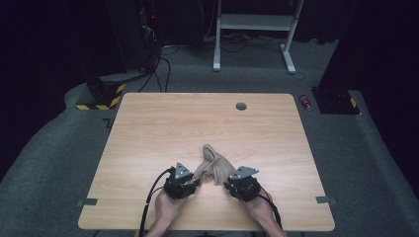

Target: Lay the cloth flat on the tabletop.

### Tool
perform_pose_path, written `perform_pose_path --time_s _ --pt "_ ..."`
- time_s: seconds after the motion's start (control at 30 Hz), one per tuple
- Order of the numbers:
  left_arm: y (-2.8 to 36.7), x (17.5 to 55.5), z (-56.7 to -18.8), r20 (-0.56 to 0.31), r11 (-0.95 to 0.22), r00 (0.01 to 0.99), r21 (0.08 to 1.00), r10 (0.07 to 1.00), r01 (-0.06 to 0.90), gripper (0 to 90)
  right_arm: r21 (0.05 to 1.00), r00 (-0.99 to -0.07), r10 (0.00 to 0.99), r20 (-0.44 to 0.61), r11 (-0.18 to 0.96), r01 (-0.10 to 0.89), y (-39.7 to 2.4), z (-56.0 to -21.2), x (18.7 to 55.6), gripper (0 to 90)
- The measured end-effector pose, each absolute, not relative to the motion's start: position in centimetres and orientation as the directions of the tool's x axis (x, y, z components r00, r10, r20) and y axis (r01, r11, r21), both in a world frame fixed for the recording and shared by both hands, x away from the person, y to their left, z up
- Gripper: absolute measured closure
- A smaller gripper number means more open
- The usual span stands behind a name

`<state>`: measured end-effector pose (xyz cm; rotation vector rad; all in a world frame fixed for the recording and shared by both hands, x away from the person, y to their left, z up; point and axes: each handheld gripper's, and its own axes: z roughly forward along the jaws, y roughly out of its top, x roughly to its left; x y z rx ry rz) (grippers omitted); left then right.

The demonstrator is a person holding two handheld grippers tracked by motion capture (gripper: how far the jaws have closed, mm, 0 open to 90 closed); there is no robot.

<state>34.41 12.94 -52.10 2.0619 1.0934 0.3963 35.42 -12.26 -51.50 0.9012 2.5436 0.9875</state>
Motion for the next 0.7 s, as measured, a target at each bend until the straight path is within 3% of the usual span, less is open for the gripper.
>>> perform_pose_path --time_s 0.03,0.07,0.13,0.23,0.7 --pt "12.9 34.4 -52.1 -0.073 -0.349 0.586 0.742 0.807 0.573 68.8 0.681 -0.771 0.636 -0.023 0.575 0.454 -12.3 -51.5 35.4 75.5" --pt "12.8 34.5 -52.1 -0.075 -0.355 0.592 0.737 0.802 0.575 72.7 0.679 -0.782 0.622 -0.039 0.590 0.436 -12.2 -51.5 35.4 82.3" --pt "12.7 34.6 -52.0 -0.083 -0.358 0.598 0.734 0.797 0.578 78.5 0.677 -0.788 0.614 -0.046 0.599 0.427 -12.1 -51.5 35.4 87.0" --pt "12.7 34.7 -52.0 -0.085 -0.366 0.604 0.726 0.792 0.582 88.9 0.676 -0.783 0.620 -0.043 0.595 0.434 -12.2 -51.4 35.5 88.6" --pt "13.1 35.4 -50.3 -0.114 -0.349 0.633 0.753 0.766 0.558 90.0 0.775 -0.729 0.684 -0.010 0.466 0.427 -15.5 -47.0 37.1 88.8"
